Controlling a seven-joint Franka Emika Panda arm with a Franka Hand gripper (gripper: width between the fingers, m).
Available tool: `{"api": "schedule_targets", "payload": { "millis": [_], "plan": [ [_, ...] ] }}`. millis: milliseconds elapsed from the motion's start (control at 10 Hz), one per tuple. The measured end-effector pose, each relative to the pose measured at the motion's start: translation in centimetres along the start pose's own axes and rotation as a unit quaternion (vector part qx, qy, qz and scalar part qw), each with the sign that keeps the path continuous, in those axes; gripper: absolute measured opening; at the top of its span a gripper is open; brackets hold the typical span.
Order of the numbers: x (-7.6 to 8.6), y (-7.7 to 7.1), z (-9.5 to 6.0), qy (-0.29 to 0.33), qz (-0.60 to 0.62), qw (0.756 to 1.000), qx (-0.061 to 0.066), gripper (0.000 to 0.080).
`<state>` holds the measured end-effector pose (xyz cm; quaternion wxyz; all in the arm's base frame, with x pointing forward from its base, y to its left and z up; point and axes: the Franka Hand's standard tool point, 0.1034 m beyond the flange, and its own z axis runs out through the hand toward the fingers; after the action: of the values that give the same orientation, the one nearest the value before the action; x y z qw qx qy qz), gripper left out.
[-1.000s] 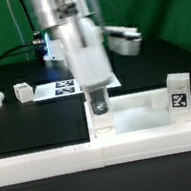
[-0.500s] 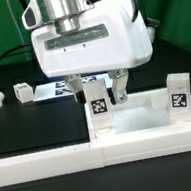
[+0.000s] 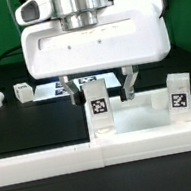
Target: Assemble square table
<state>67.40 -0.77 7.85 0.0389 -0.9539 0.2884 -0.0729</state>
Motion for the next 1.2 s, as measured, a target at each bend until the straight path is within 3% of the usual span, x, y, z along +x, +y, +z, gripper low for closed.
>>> {"api": "schedule_targets", "payload": {
  "millis": [200,600,800,1000,1100,1200],
  "plan": [
    [-0.1,0.3,0.1,-0.004,0.073,0.997,-0.003,0.03],
    [0.0,0.7,0.2,-0.005,0.224,0.974,-0.003,0.0299],
    [0.0,1.5,0.3,-0.037,0.399,0.916,0.015,0.0297],
    [-0.1,1.6,0.5,-0.076,0.56,0.824,0.042,0.0294],
    [-0.1,1.6,0.4,-0.079,0.571,0.816,0.043,0.0294],
    [-0.1,1.5,0.4,-0.077,0.578,0.812,0.043,0.0347]
  ]
}}
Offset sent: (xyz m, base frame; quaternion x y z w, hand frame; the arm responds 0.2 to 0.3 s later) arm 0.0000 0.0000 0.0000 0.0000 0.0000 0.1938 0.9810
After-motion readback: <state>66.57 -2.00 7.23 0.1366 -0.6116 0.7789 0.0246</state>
